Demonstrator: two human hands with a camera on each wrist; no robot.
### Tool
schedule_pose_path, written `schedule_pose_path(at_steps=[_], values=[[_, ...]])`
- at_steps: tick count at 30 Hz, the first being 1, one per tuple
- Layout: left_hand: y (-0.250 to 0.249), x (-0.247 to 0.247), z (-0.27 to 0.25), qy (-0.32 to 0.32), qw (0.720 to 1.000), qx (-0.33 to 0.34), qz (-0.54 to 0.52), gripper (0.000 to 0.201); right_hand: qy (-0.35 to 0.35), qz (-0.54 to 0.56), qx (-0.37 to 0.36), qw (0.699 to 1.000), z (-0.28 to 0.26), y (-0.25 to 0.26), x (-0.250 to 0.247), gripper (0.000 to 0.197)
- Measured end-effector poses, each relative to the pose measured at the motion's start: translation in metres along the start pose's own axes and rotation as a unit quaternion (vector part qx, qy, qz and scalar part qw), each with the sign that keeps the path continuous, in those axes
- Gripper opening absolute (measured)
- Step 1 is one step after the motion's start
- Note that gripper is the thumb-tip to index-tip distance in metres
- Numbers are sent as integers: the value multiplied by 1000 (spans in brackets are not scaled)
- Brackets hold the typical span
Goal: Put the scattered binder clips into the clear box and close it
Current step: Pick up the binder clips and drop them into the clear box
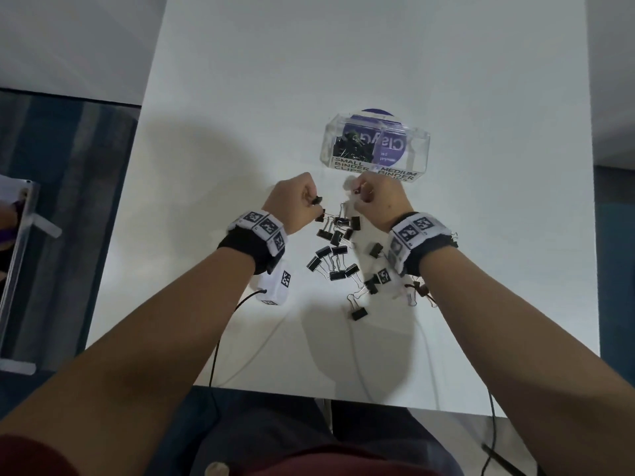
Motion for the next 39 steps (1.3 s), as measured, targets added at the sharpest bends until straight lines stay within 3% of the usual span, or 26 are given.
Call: schedule_pose_path(at_steps=[2,3,6,7,8,10,12,15,17,21,25,27,33,37,39], values=[[4,-5,-2,-18,997,-39,-68,11,-44,161,74,983,-9,-18,-10,17],[5,-7,-3,-21,990,-66,-121,9,-61,258,116,957,-15,-27,-14,19],[3,-4,-7,-1,973,-113,-203,19,-80,513,204,830,-34,-46,-22,29],[-2,0,-9,13,977,-110,-183,22,-89,544,217,805,-40,-52,-25,30],[-7,6,-12,29,984,-93,-150,22,-100,548,225,799,-44,-58,-26,28],[-19,21,-19,67,995,-48,-60,15,-121,481,229,838,-55,-70,-30,22],[-26,37,-24,89,995,-25,32,6,-115,361,211,901,-65,-78,-33,21],[-29,53,-27,73,985,-1,158,22,-69,158,158,972,-80,-80,-33,12],[-30,58,-26,60,980,0,192,31,-31,58,130,989,-90,-81,-28,6],[-35,65,-25,37,974,3,224,34,55,8,118,991,-109,-85,-13,23],[-43,70,-21,48,971,6,236,24,107,-65,45,991,-121,-78,4,39],[-46,72,-19,52,969,9,243,18,87,-77,36,993,-118,-77,5,24],[-44,67,-15,70,963,15,259,12,-10,-31,47,998,-102,-76,-10,30],[-44,50,-14,47,975,35,214,12,-119,45,127,984,-111,-108,-38,17],[-45,39,-14,28,987,33,152,12,-151,61,174,971,-125,-128,-51,20]])
Point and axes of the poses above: each hand's wrist, its own z-axis towards the middle knuckle, its own x-axis out of the palm, y = z × x, the point moved 3 cm from there along z, towards the middle knuckle, and after that the axes turned 3 degrees about -z, right-handed, at the moved point
